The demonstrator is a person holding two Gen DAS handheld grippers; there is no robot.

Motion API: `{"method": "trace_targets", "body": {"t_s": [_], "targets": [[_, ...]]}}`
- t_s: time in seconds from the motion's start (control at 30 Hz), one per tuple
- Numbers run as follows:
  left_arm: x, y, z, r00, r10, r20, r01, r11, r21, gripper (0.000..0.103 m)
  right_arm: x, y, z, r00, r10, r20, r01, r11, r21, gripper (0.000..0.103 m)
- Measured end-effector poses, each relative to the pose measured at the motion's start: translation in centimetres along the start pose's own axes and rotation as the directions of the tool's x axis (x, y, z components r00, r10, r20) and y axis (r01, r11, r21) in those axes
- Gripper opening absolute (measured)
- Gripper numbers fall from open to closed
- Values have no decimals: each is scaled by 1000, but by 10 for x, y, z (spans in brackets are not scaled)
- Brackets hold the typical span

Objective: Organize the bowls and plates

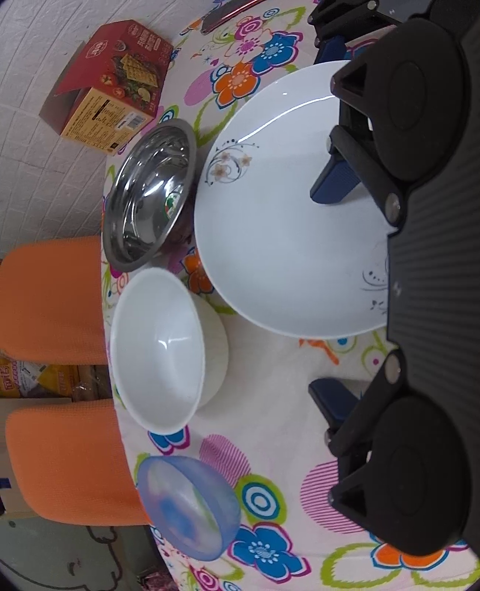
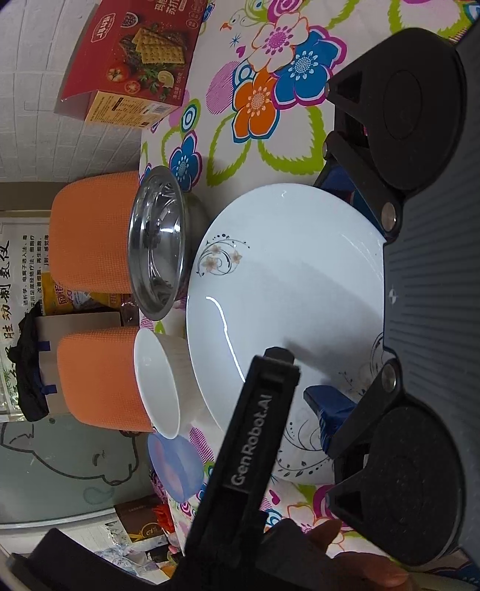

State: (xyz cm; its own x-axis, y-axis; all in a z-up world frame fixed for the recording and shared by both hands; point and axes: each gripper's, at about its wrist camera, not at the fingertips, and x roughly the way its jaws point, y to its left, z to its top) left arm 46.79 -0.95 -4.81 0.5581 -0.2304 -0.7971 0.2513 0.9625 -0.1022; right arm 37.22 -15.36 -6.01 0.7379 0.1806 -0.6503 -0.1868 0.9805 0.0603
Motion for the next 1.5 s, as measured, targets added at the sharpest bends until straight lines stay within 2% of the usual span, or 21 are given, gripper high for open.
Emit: {"method": "trace_targets", "body": {"t_s": [0.03,0.07,0.1,0.27,0.47,0.6,0.77,0.97,1.17,1.3,1.5], "targets": [[-1,-6,-1,1000,-7,4,7,1000,26,93,0,2,0,1000,-2,1,2,1000,0,90],[-2,-12,-3,1000,-22,8,21,999,50,85,0,5,0,1000,-4,2,4,1000,-3,90],[-4,-16,-3,1000,-6,10,6,998,56,85,0,6,0,1000,-14,3,14,1000,4,90],[-8,-4,0,999,-44,6,44,999,-8,85,-6,8,-4,1000,6,7,-6,1000,11,90],[-26,-7,-5,998,-45,33,45,999,0,85,-27,15,-2,998,1,69,-2,1000,12,90],[-46,-7,-13,996,-62,62,63,998,-14,85,-43,21,-3,995,-8,98,8,1000,0,90],[-84,-4,-30,992,-55,114,58,998,-21,85,-71,36,-11,992,17,124,-18,1000,4,90],[-144,17,-66,984,-6,180,16,998,-57,85,-105,78,-26,985,86,149,-81,996,-38,90],[-195,57,-120,975,91,201,-65,989,-132,85,-126,132,-46,970,194,144,-181,978,-101,90],[-210,83,-159,973,155,172,-122,974,-189,85,-130,163,-61,963,246,109,-230,963,-144,90],[-211,114,-196,979,158,130,-117,954,-276,85,-125,191,-78,963,263,53,-248,949,-195,90]]}}
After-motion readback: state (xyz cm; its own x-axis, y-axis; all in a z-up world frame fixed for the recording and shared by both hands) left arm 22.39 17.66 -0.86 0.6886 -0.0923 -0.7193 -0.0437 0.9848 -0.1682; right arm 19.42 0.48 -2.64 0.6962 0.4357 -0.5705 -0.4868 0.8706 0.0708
